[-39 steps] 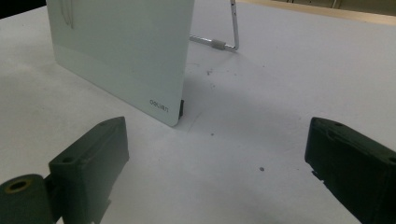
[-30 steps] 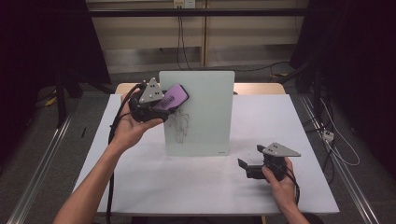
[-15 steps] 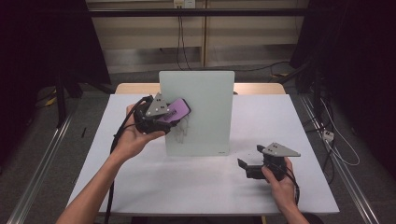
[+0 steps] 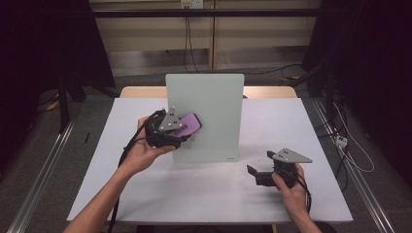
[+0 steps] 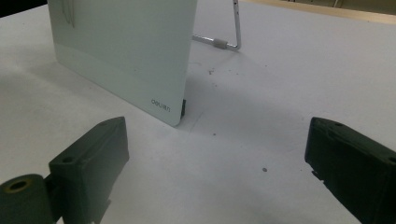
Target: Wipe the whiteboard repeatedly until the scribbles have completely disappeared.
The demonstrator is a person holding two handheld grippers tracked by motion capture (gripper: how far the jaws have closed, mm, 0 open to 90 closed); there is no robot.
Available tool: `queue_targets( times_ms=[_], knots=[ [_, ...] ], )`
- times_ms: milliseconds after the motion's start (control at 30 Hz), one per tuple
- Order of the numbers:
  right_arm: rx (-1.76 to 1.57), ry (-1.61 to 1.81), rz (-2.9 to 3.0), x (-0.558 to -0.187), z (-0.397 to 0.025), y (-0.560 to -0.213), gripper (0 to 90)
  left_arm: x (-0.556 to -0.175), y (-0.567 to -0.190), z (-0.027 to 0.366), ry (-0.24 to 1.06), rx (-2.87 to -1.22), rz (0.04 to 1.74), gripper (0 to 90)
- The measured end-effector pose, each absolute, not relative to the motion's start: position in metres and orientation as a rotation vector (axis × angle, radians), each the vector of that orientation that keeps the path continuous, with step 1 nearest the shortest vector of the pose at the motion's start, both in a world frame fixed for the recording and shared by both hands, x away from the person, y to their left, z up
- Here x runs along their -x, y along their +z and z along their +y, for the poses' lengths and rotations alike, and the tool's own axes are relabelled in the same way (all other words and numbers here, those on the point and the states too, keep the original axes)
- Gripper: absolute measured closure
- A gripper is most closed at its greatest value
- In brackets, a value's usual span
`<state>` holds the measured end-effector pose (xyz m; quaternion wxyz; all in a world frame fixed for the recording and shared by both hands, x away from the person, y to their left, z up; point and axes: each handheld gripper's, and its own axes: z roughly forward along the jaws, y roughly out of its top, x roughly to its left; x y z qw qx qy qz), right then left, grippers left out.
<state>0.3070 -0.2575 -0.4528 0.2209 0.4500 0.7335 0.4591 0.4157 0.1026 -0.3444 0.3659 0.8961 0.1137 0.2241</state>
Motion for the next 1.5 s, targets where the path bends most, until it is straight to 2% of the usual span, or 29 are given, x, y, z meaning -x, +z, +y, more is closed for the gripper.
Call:
queue_targets(
  times_ms=[533,1500],
  knots=[
    [-1.246,1.274,2.026,-0.307,-0.258,-0.453,6.2,-0.432,-0.301,0.109,0.643,-2.185,0.358,41.0],
    [-1.242,1.266,2.029,-0.306,-0.257,-0.453,6.2,-0.414,-0.349,0.112,0.565,-2.302,0.331,41.0]
  ],
)
